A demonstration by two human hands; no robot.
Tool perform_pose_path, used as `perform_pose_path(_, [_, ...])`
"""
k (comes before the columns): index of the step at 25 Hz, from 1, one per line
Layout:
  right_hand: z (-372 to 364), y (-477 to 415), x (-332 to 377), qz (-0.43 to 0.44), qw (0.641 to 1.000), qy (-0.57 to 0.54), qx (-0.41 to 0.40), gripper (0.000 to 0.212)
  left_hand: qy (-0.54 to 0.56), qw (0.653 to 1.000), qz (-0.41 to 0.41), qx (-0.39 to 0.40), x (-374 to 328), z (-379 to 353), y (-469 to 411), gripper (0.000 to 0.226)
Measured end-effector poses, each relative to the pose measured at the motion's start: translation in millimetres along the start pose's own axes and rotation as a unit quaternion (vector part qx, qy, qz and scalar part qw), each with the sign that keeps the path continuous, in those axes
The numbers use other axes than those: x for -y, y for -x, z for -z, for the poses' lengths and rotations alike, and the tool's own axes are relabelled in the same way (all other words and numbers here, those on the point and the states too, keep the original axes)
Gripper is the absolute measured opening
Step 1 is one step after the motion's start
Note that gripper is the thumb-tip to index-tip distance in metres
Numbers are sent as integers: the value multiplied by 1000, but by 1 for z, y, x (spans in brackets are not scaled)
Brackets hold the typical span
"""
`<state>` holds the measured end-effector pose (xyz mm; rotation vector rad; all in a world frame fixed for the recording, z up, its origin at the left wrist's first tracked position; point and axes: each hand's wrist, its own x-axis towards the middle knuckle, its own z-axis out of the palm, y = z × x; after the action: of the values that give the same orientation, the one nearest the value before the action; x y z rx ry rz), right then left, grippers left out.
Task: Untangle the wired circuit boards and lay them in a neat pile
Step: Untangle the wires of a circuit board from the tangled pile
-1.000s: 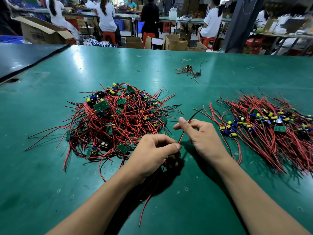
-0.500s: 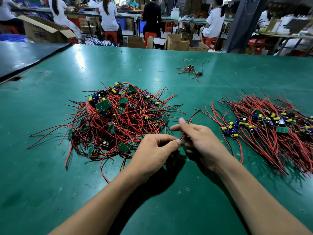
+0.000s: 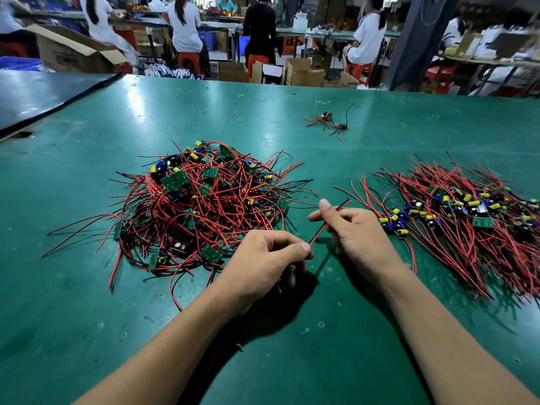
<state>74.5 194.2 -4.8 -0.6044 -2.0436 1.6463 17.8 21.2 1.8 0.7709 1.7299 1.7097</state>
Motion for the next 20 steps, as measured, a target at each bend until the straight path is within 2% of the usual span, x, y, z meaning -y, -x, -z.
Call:
perform_pose_path(3, [-4,-1,6,-50,989,-138,-16,41,14,1000,-1,5,-1,1,1,18])
perform_pose_path(5, [-4,-2,12,-105,975,-196,-17,53,10,1000,-1,12,-1,2,2,18])
perform_pose_path(7, [2,-4,16,-159,956,-245,18,64,5,1000,1,17,0,2,2,17])
perform_pose_path(10, [15,-4,20,-200,926,-311,72,57,-6,1000,1,20,1,2,1,18])
perform_pose_path(14, [18,-2,22,-231,909,-322,131,46,-11,1000,7,25,1,2,1,18])
perform_pose_path(17, [14,-3,19,-223,918,-306,119,45,4,1000,8,6,2,3,0,19])
perform_pose_path(20, [8,-1,15,-178,931,-301,104,41,35,999,10,-19,3,2,-1,19])
